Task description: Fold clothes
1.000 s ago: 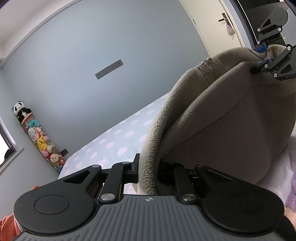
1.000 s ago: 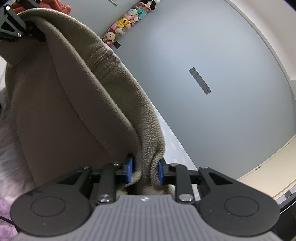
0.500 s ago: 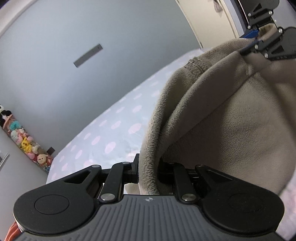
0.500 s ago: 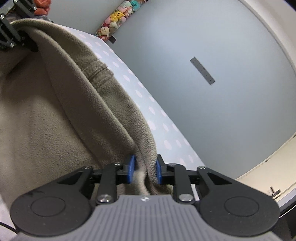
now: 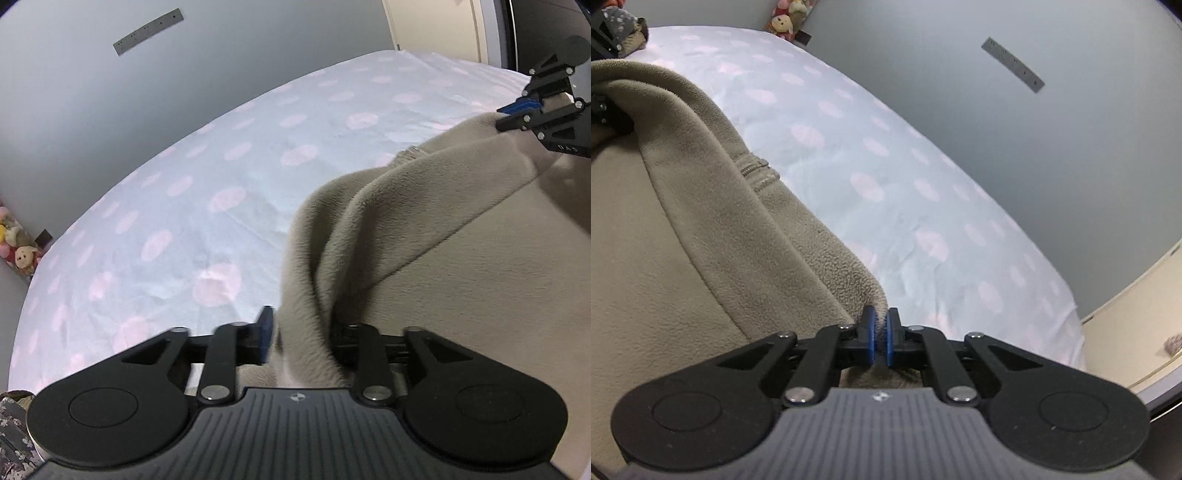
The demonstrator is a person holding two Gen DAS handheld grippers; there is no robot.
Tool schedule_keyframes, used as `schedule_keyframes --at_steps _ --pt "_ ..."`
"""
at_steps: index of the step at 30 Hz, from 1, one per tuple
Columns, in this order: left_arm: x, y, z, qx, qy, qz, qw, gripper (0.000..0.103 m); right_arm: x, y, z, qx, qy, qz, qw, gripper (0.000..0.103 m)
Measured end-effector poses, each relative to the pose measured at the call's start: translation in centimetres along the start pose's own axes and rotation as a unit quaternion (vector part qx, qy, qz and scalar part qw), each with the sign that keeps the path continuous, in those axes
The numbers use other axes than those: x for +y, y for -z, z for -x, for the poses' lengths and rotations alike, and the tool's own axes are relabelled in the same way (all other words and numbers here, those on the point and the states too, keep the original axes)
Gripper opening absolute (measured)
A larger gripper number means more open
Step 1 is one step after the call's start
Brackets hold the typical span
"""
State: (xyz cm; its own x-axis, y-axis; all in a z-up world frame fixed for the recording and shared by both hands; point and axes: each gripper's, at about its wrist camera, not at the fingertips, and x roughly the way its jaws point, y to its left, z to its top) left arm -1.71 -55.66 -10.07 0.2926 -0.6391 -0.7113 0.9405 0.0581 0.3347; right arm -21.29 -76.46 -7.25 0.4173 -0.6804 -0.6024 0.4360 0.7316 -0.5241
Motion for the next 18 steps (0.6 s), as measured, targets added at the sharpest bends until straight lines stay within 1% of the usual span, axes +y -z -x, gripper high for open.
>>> schedule_keyframes --at_steps 1,2,3,4,5,6,7,8,10,11,13,15,16,18 --pt "0.5 0.1 0.3 -0.003 -0.002 0.005 1.0 0.043 -0.9 0.1 0.1 0.0 0.002 -0.012 1.0 0.011" --pt "0.9 0.2 0.7 -0.006 -0.003 0.011 0.9999 0.047 -1.7 0.1 0.3 -0.002 0.003 -0.026 1.0 0.015" --pt "1.4 0.2 1.3 -0.013 -0.003 0.018 0.9997 0.053 -1.3 0.3 1.0 -0.009 0.003 -0.046 0.999 0.019" --pt "1.8 0.4 2.0 -0.02 0.0 0.024 0.9995 0.056 0.5 0.9 2.2 -0.017 0.004 -0.068 0.998 0.026" --pt "2.1 0.7 3.1 -0.032 0.004 0.029 0.9991 0.057 -0.3 0.8 3.0 -0.028 0.007 -0.09 0.996 0.032" --pt "1.9 0.6 3.9 -0.042 0.006 0.029 0.9987 0.059 -1.1 0.3 3.5 -0.039 0.008 -0.11 0.993 0.033" --pt "1.8 0.5 4.8 -0.052 0.009 0.03 0.9982 0.063 -1.7 -0.1 3.0 -0.05 0.008 -0.128 0.99 0.037" --pt "1.9 0.8 5.7 -0.06 0.01 0.032 0.9976 0.064 -2.3 -0.1 2.3 -0.058 0.008 -0.148 0.987 0.044" --pt "2.1 1.3 7.4 -0.077 0.015 0.04 0.9961 0.064 -3.5 1.0 3.4 -0.066 0.014 -0.185 0.98 0.052" --pt "2.3 1.5 8.3 -0.085 0.018 0.047 0.9951 0.064 -4.1 1.2 2.9 -0.065 0.016 -0.198 0.978 0.053" --pt "3.2 1.5 9.7 -0.097 0.027 0.078 0.9919 0.064 -4.9 1.6 2.6 -0.055 0.019 -0.219 0.974 0.054" --pt "4.5 1.4 11.1 -0.107 0.029 0.106 0.9881 0.064 -5.1 2.9 3.0 -0.035 0.026 -0.235 0.971 0.054" --pt "4.8 0.9 11.6 -0.11 0.024 0.111 0.9874 0.065 -4.7 4.2 4.4 -0.026 0.026 -0.243 0.969 0.054" --pt "5.1 1.1 12.7 -0.111 0.014 0.108 0.9878 0.066 -4.4 6.7 7.3 -0.013 0.018 -0.26 0.965 0.055"
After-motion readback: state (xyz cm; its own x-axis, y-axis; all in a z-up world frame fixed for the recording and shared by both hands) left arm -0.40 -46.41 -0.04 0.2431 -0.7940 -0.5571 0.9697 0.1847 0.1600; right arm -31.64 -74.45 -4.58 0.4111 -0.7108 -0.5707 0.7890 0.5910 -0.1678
